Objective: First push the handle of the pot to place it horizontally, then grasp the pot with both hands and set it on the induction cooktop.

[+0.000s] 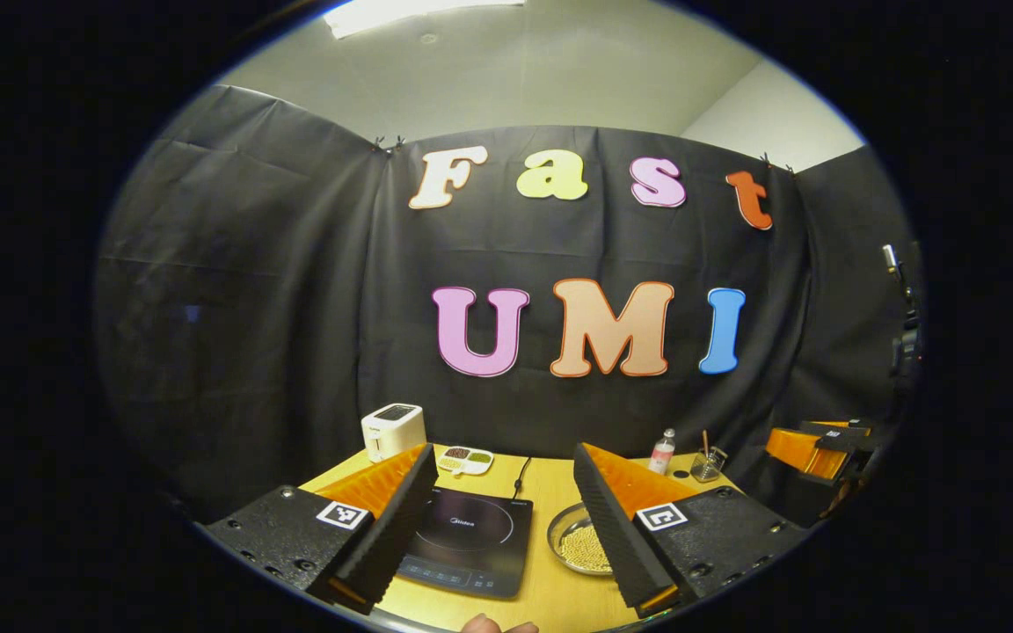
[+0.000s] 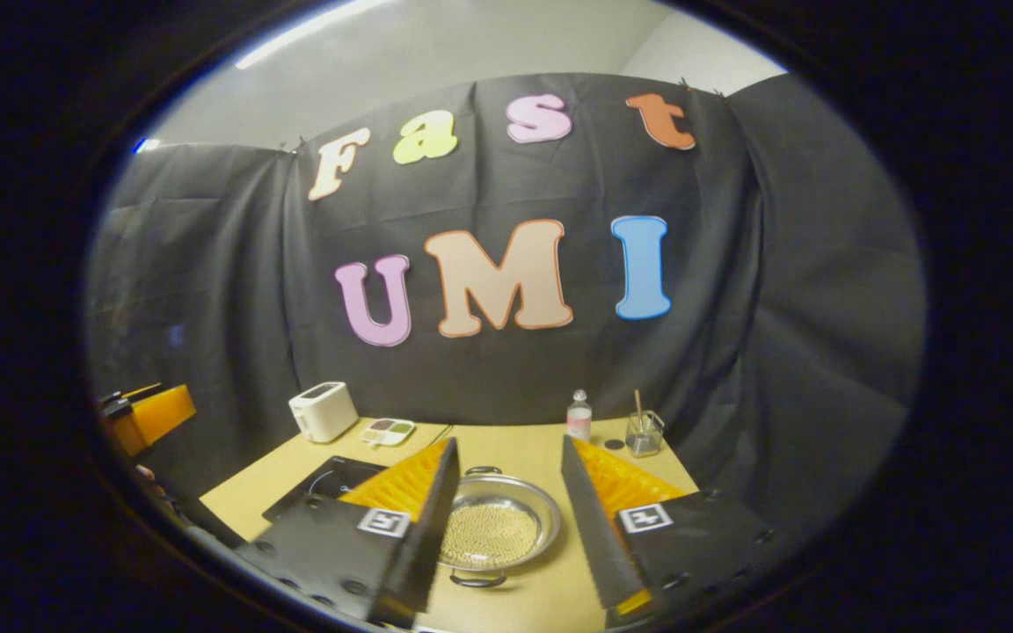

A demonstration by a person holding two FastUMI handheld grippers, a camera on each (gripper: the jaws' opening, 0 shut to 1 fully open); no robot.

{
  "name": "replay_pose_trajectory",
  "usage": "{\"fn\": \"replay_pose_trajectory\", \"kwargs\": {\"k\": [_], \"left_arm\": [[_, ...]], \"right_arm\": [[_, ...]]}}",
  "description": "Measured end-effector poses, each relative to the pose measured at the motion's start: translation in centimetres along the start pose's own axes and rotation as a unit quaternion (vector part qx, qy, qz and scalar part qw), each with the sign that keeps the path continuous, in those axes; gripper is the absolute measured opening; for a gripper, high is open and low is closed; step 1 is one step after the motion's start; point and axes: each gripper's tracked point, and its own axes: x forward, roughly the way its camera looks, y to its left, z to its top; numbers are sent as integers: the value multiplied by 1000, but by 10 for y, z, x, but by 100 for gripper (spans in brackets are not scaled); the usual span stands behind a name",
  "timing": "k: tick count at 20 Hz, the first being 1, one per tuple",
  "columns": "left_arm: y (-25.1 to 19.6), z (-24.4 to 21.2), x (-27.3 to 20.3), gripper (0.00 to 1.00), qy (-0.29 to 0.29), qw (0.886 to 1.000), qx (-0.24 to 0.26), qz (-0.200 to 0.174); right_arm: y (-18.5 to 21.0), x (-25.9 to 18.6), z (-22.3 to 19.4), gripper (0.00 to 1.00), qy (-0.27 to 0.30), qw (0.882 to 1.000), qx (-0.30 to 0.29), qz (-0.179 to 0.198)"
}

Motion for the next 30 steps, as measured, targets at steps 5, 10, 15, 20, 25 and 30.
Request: {"fn": "replay_pose_trajectory", "kwargs": {"k": [5,10,15,20,25,30], "left_arm": [[24,-9,22,92,0,1000,-19,-21],[51,-22,36,95,11,999,-31,-37],[66,-31,44,95,19,998,-48,-42],[74,-36,50,95,29,998,-48,-14],[70,-42,50,91,45,998,-52,13],[73,-49,44,95,57,995,-66,39]], "right_arm": [[31,34,-35,35,46,999,-3,-12],[57,53,-66,18,82,996,-14,-18],[68,75,-110,0,138,990,-11,-15],[81,95,-173,0,235,971,22,30],[93,95,-237,0,329,940,48,80],[94,82,-299,1,420,902,45,92]]}}
